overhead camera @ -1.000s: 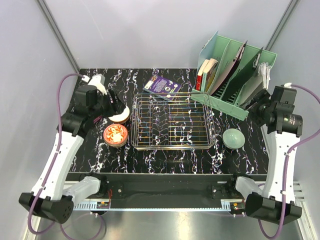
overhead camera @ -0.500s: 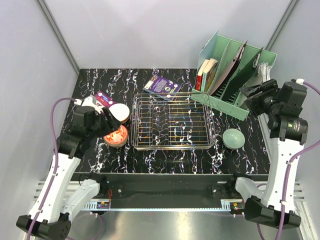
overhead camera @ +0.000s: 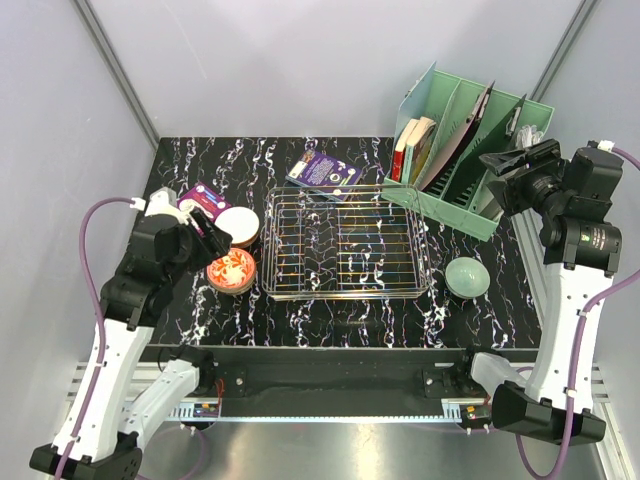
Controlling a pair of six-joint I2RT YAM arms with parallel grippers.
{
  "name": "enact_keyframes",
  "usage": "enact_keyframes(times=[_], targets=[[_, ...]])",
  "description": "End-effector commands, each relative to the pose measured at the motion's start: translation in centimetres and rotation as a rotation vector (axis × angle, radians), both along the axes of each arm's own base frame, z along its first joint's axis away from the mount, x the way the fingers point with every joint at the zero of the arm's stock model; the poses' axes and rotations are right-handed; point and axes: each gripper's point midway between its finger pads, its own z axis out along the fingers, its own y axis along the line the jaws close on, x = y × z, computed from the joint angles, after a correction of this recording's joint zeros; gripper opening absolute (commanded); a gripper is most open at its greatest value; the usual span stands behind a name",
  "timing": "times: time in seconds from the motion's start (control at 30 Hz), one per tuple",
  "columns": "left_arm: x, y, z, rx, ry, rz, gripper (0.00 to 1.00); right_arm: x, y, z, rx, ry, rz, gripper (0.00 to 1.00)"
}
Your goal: Unload the bowls from the dish rack
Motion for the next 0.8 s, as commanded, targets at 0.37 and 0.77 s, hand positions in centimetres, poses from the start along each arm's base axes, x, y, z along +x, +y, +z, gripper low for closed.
enact_keyframes(times=[0.37,0.77], targets=[[1.3,-0.2,2.4,-0.007,-0.076,-0.001,0.66,0.1,0.3,2.6,0.007,-0.076,0.011,0.68],[0.8,0.1,2.6,0.007,-0.095,-0.002,0.67,-0.1,0.4,1.8,0.027,-0.059,0.007,0.68]])
